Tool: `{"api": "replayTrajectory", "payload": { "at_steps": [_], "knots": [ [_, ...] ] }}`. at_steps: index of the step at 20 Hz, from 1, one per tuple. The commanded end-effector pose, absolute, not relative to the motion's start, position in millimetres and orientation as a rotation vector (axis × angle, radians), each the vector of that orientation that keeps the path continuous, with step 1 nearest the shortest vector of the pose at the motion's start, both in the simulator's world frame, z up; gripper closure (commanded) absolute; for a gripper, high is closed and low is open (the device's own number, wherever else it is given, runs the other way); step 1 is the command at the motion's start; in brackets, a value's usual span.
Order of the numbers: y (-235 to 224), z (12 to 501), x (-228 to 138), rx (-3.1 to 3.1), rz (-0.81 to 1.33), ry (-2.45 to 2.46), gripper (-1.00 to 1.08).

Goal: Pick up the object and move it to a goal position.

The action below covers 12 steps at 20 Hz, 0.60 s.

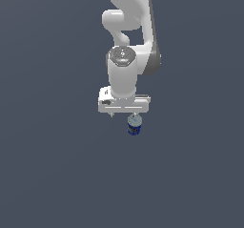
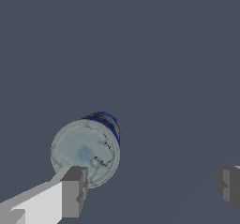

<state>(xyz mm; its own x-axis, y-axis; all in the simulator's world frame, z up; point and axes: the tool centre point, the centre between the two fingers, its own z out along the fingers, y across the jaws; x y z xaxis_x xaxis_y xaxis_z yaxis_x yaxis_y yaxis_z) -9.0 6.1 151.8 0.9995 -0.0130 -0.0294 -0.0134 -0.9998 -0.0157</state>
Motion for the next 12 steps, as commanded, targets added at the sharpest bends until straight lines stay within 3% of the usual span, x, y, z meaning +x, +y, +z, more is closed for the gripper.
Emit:
{"api": "replayTrajectory", "payload": {
  "at_steps": [1,12],
  "knots": [
    [6.1,151.8,-9.0,-3.125,0.046,0.021,-0.92],
    [14.9,157.3,4.5,-3.124,-0.010,0.025,-0.92]
  ]
}}
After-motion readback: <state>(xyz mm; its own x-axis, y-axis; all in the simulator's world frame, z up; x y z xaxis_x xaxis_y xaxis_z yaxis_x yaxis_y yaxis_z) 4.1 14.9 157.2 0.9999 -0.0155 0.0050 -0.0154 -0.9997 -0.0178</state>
